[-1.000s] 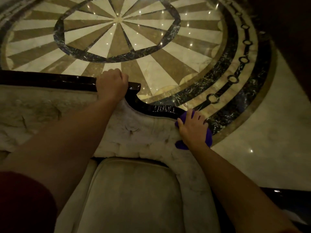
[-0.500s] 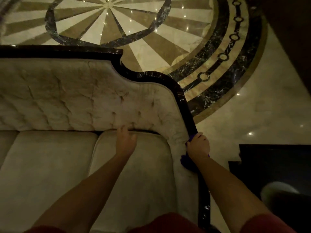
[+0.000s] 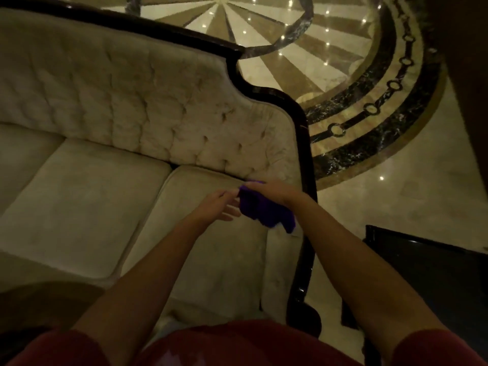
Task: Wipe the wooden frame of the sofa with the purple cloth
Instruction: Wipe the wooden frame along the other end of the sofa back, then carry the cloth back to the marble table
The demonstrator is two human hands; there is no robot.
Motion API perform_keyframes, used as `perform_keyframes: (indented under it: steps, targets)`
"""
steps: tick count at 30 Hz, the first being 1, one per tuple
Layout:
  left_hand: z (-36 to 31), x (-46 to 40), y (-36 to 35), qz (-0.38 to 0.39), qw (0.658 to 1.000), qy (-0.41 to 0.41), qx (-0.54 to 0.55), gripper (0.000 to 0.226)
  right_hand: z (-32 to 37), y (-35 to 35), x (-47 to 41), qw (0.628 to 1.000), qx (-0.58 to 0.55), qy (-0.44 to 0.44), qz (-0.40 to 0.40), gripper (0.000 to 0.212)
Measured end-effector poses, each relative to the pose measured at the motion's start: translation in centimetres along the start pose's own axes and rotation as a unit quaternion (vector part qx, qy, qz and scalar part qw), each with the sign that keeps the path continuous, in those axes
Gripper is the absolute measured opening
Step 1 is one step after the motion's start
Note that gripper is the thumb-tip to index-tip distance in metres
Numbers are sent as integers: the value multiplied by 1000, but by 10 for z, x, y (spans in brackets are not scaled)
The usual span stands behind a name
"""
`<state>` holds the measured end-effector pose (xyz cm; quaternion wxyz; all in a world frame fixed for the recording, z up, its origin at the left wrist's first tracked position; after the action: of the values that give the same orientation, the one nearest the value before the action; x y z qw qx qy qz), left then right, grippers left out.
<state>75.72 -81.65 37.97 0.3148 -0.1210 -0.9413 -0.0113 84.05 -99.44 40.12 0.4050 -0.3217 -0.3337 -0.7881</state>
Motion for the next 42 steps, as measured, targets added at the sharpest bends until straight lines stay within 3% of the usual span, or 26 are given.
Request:
perform_keyframes:
  steps: [5, 6, 8, 9, 11, 14, 16, 18, 21, 25, 28, 31, 35, 38, 42]
  targets:
    - [21, 109, 76, -62, 991, -81, 82, 59, 109, -93, 5, 992, 10, 117, -36, 57]
    - [16, 112, 76, -36, 992, -79, 87, 62, 109, -91, 8, 991, -8, 126, -54, 54]
    - [49, 173, 125, -47, 991, -81, 100, 65, 166, -159, 3, 985, 50, 164, -34, 45]
    - [48, 174, 125, -36, 993, -71, 84, 67, 168, -159, 4, 981, 85, 174, -24, 43]
    - [94, 234, 175, -86, 993, -56, 59, 69, 221, -239, -3, 952, 198, 233, 30, 39]
    - [127, 272, 207, -115, 992, -35, 30, 66, 252, -293, -5, 932, 248, 265, 19, 35]
    - [179, 335, 252, -182, 980, -38, 76, 58, 294, -378, -6, 912, 266, 309, 33, 40]
    - [186, 345, 259, -175, 980, -42, 90, 53, 298, -390, -5, 910, 236, 339, 23, 40]
    - [220, 392, 291, -184, 962, -79, 183, 51, 335, -454, -13, 879, 282, 380, 58, 25]
    - [258, 445, 326, -227, 919, -120, 300, 50, 389, -530, -33, 849, 290, 421, 136, 16]
    - [288, 466, 349, -305, 880, -131, 340, 48, 422, -575, -60, 842, 276, 416, 204, 12]
    - [309, 483, 384, -426, 865, -65, 259, 45, 455, -612, -98, 848, 239, 399, 255, 12]
    - [331, 509, 438, -550, 807, -17, 212, 40, 485, -658, -147, 888, 141, 355, 255, 16]
    - [337, 532, 472, -605, 763, -35, 225, 42, 504, -681, -182, 932, 122, 269, 209, 16]
    - [348, 564, 506, -669, 682, -63, 289, 38, 538, -734, -210, 927, 147, 117, 325, 19]
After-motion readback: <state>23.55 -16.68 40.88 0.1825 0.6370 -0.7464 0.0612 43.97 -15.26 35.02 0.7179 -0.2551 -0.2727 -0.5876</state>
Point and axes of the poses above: each hand's wrist, its own x-axis away from the middle knuckle, its own y-axis out of the back of the hand, z = x × y, the point moved 2 cm from there along -x, towards the middle knuckle, and after that the axes turned 13 degrees about z, right-handed, at the moved point
